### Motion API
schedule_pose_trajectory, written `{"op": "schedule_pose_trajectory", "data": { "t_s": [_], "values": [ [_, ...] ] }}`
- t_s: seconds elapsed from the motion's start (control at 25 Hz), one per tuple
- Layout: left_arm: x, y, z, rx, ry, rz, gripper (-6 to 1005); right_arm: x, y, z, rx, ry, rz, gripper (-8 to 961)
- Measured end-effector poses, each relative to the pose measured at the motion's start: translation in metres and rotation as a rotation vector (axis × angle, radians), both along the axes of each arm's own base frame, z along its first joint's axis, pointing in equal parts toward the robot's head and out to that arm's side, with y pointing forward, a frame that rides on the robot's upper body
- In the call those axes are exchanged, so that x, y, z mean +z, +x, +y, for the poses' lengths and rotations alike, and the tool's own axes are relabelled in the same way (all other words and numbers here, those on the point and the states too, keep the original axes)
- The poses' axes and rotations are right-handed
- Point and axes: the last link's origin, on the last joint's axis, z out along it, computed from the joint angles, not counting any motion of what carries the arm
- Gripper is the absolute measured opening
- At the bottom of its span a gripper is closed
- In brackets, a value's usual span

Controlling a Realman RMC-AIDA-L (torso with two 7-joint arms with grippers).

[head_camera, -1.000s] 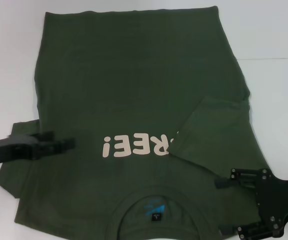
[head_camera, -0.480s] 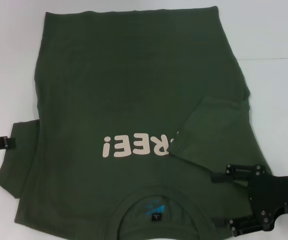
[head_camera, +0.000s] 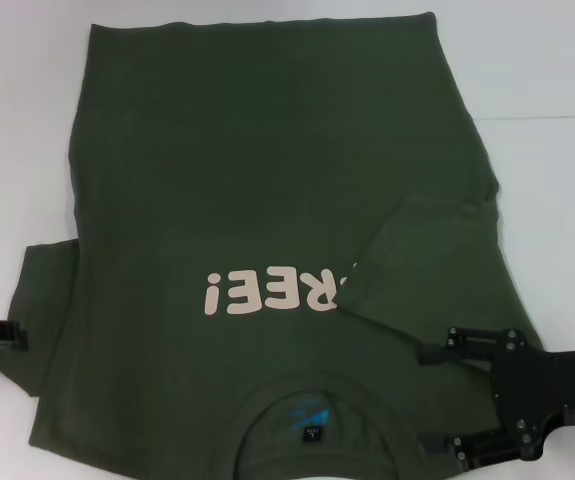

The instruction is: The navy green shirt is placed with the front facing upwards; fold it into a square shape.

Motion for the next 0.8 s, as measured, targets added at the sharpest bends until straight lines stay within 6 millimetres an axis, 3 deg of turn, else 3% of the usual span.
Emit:
{"op": "schedule_pose_trajectory", "data": {
  "t_s": [0.48, 0.8],
  "values": [
    [-0.021, 0.001, 0.011, 0.012, -0.038, -0.004, 927, -0.003, 0.0, 0.0, -0.008, -0.007, 0.002, 916],
    [-0.02, -0.003, 0.012, 0.018, -0.035, 0.028, 925, -0.004, 0.001, 0.0, -0.013, -0.009, 0.004, 916]
  ]
}}
